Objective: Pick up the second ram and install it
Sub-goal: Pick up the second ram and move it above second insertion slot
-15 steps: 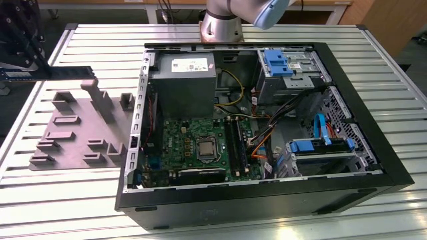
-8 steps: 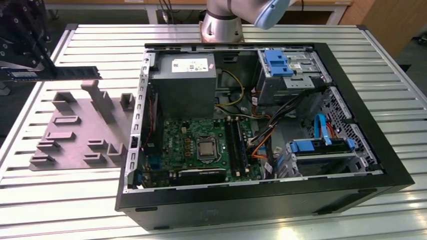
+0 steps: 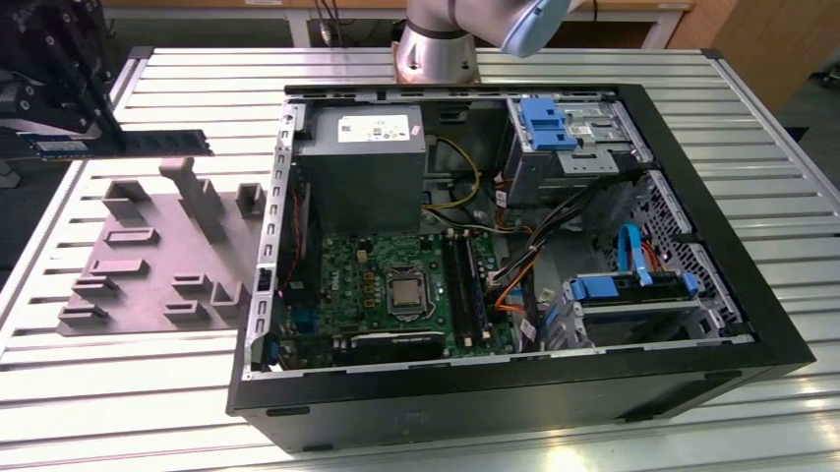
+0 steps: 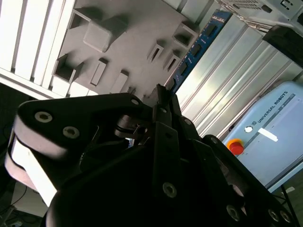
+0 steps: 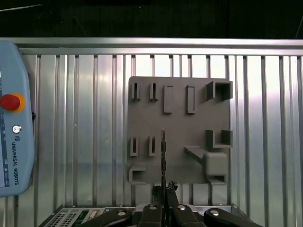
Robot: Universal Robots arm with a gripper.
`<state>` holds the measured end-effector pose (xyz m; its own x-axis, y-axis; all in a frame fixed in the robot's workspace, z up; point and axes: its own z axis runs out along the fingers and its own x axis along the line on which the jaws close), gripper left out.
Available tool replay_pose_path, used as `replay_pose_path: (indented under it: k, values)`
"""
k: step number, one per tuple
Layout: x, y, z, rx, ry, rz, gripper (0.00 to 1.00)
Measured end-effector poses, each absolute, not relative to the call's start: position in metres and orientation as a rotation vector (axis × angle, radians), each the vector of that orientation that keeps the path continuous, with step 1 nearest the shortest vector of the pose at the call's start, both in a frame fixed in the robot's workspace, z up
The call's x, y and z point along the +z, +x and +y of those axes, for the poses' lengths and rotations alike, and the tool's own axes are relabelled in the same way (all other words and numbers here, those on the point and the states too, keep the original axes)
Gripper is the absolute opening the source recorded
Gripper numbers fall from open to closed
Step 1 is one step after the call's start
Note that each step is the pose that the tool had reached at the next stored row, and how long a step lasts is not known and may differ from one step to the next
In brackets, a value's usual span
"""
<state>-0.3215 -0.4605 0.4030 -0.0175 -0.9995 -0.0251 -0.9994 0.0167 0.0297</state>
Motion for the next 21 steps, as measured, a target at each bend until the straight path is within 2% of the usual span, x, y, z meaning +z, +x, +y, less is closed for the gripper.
replay_pose_path:
  k: [21]
  values:
    - [0.403,-0.255,-0.461,-0.061,2.200,-2.238,0.14]
